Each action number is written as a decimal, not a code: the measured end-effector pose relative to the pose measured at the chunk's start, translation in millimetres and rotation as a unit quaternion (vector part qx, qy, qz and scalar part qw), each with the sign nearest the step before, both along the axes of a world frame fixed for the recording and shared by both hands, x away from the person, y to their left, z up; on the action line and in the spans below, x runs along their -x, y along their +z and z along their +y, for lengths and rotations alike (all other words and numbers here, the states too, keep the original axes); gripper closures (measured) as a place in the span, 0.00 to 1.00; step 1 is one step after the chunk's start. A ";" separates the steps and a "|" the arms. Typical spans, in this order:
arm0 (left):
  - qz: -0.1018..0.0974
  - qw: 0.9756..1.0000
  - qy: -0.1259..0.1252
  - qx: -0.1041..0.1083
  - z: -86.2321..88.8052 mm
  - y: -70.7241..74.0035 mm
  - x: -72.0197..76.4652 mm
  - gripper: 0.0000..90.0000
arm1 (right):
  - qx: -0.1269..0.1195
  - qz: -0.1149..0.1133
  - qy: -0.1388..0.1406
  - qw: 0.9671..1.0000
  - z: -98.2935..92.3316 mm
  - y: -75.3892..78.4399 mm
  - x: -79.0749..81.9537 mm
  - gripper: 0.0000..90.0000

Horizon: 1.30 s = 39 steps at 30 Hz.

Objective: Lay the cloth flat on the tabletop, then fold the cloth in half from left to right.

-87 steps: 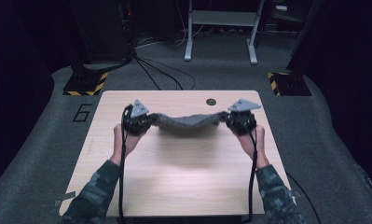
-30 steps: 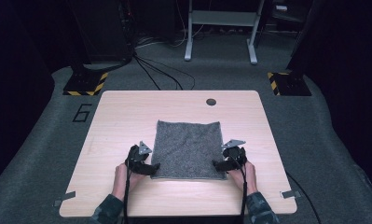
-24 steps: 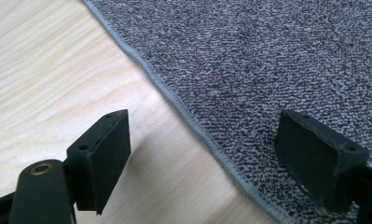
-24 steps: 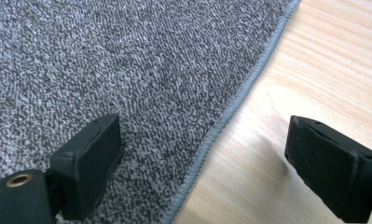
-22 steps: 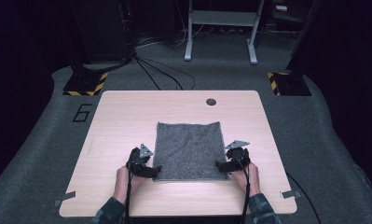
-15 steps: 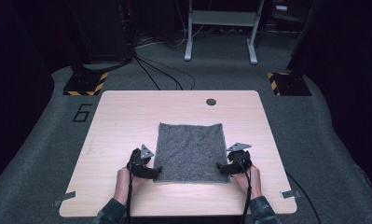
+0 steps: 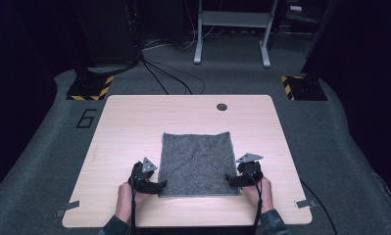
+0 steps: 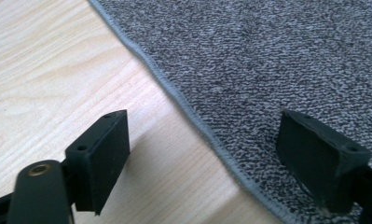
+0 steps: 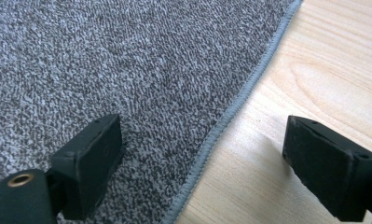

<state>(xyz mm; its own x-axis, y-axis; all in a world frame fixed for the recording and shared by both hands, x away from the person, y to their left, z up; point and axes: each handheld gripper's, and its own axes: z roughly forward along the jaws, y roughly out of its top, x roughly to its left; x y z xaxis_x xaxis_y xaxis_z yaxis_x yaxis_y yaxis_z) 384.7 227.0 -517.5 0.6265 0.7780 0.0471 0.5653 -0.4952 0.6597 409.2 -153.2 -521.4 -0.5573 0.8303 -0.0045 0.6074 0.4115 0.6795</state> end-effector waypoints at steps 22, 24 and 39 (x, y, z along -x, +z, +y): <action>-0.014 0.997 0.034 0.063 20.7 24.7 -64.0 0.12 | -0.030 -0.027 0.105 0.994 70.2 32.8 30.5 0.13; -0.009 0.997 0.032 0.063 19.8 24.3 -71.3 0.12 | -0.031 -0.028 0.123 0.991 81.9 31.9 32.0 0.12; 0.021 0.996 0.030 0.087 15.8 19.4 -117.2 0.13 | -0.033 -0.016 0.196 0.980 148.9 31.2 36.9 0.14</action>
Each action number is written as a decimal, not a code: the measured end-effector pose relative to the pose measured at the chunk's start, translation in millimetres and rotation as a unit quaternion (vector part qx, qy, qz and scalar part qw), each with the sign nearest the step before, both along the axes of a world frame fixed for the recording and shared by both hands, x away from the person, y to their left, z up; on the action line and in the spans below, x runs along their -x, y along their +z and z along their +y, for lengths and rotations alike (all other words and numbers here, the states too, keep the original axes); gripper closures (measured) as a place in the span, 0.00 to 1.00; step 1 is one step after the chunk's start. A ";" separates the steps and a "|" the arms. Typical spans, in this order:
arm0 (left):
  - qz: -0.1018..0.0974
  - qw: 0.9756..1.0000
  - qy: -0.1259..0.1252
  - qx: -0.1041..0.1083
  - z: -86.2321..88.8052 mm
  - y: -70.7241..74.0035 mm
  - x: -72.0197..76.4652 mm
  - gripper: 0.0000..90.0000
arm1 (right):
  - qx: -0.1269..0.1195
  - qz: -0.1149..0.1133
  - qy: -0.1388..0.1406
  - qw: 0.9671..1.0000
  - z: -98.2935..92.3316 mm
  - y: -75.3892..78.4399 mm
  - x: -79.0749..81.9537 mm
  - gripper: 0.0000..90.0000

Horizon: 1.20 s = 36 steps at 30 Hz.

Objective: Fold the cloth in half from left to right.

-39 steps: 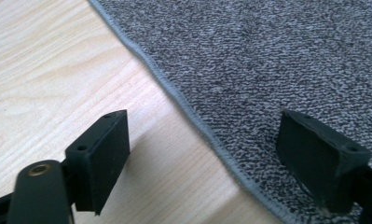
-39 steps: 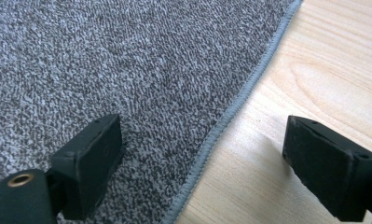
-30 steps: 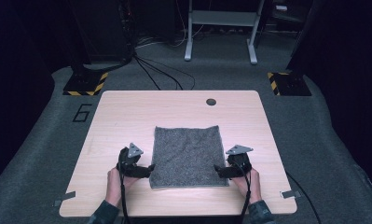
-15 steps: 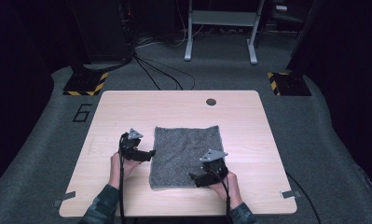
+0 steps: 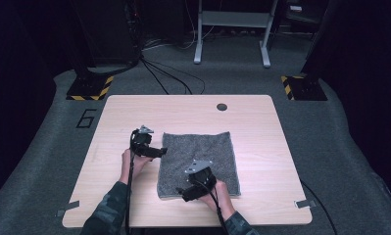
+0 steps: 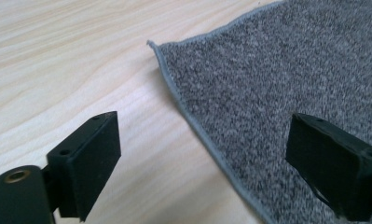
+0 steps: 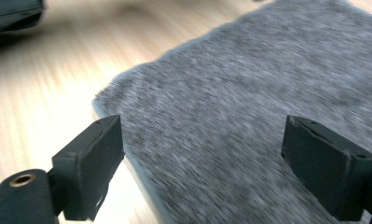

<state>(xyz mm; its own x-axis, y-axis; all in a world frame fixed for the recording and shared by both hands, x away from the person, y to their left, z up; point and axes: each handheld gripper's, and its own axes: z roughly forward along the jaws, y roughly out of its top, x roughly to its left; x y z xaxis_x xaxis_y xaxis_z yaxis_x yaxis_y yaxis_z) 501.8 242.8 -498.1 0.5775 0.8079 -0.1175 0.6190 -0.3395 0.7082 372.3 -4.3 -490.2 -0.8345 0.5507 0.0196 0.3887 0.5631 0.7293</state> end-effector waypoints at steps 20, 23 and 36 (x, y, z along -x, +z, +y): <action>0.011 1.000 0.007 -0.014 -10.3 -8.3 -45.2 0.34 | 0.041 -0.009 0.063 0.997 81.9 -16.5 16.8 0.61; 0.011 1.000 0.004 -0.020 -14.1 -10.3 -48.8 0.38 | 0.048 -0.019 0.066 0.996 85.9 -21.6 17.9 0.66; -0.001 0.999 0.002 -0.039 -16.6 -13.9 -51.6 0.66 | 0.040 -0.005 0.066 0.997 88.9 -26.3 18.6 0.84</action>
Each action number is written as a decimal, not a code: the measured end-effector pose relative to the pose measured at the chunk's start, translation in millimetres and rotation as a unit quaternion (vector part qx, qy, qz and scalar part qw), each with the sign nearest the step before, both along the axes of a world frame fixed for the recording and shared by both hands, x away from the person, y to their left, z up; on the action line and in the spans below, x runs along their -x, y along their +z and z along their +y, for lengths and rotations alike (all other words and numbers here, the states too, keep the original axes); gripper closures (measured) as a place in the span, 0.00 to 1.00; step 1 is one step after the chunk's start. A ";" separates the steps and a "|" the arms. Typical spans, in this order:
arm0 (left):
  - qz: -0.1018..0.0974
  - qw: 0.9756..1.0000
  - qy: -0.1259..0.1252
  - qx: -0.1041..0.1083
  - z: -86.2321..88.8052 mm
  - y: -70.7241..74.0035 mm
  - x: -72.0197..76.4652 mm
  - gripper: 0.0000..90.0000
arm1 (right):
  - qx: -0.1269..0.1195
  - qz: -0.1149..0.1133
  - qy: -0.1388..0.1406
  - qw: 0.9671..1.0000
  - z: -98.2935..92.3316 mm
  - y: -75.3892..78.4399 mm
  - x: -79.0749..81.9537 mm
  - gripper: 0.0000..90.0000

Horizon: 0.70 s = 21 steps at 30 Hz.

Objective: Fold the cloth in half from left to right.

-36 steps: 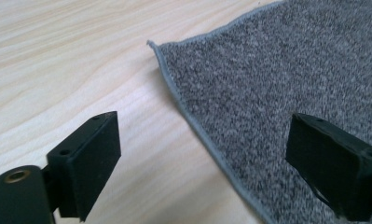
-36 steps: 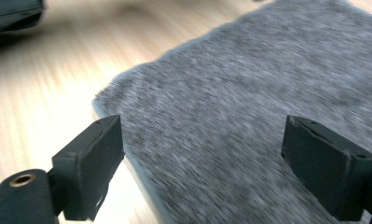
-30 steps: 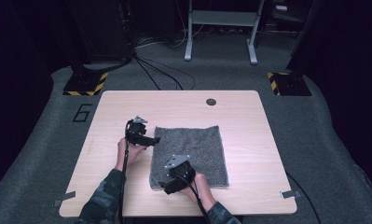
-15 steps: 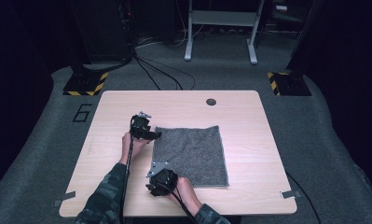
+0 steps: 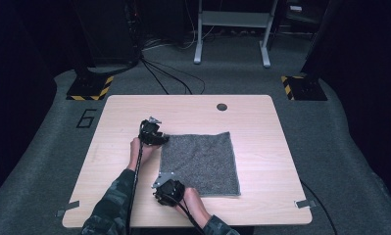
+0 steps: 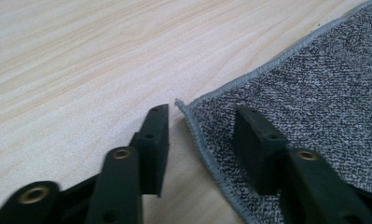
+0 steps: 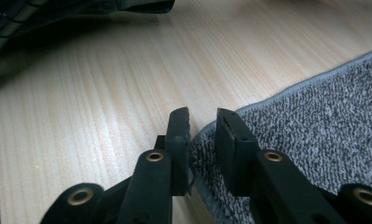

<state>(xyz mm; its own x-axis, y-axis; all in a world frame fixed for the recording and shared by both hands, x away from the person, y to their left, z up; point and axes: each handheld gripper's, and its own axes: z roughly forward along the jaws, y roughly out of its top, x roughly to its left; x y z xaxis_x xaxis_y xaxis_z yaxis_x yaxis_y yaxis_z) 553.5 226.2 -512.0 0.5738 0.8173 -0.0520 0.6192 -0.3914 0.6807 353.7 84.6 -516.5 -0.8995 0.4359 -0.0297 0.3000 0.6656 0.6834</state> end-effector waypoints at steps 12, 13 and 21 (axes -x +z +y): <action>-0.021 1.000 0.005 0.000 -3.4 -3.0 2.3 0.98 | -0.014 -0.006 -0.014 1.000 -3.2 -2.9 4.7 0.96; -0.013 1.000 0.002 0.002 -2.6 -2.3 2.2 0.98 | -0.014 -0.003 -0.013 1.000 -5.2 -2.8 5.2 0.97; -0.018 1.000 0.008 0.018 -2.6 1.5 3.2 0.98 | -0.067 -0.018 -0.023 0.997 -25.3 6.2 15.7 0.98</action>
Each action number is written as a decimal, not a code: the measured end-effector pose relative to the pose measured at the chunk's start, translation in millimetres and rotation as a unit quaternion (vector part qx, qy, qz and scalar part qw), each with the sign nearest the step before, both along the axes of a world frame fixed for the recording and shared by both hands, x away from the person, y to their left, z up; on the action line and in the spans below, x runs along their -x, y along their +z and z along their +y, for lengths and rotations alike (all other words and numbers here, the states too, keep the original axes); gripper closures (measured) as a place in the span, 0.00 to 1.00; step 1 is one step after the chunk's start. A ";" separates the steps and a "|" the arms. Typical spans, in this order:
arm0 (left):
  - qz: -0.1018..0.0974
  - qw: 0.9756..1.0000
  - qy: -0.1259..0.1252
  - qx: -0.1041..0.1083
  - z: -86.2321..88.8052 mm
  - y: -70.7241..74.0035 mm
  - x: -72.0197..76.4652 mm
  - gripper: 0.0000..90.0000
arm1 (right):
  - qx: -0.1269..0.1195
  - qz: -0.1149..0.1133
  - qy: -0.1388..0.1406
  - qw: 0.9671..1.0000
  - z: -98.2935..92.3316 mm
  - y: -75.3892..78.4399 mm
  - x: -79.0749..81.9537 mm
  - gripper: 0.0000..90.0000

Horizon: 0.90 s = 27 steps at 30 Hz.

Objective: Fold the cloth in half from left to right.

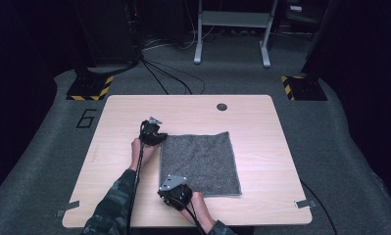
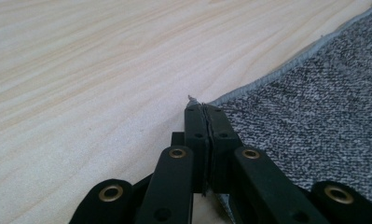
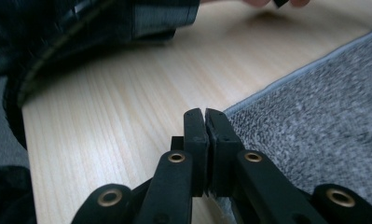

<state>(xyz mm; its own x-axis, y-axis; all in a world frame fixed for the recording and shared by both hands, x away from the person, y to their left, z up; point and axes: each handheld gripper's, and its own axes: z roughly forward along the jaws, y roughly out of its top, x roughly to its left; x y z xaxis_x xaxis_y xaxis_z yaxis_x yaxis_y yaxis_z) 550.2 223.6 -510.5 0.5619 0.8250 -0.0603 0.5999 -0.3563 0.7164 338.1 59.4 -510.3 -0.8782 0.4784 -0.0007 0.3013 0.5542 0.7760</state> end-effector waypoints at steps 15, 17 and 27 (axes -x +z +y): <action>-0.017 1.000 0.011 -0.005 6.4 32.0 2.5 0.99 | -0.054 -0.031 -0.006 0.998 -6.5 31.4 3.2 0.98; -0.016 1.000 0.010 -0.008 7.0 35.8 2.3 0.99 | -0.064 -0.033 -0.003 0.997 -7.1 35.7 2.0 0.98; -0.029 0.999 0.017 -0.014 14.1 62.6 1.1 0.99 | -0.085 -0.061 -0.006 0.995 -2.2 56.3 4.6 0.98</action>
<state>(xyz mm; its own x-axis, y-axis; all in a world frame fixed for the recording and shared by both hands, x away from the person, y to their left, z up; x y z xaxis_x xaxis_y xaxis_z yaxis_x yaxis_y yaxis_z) 549.2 237.7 -447.8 0.5354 0.8446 -0.0045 0.5696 -0.3571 0.7403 333.5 57.2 -454.0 -0.8705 0.4915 -0.0251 0.2052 0.4088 0.8892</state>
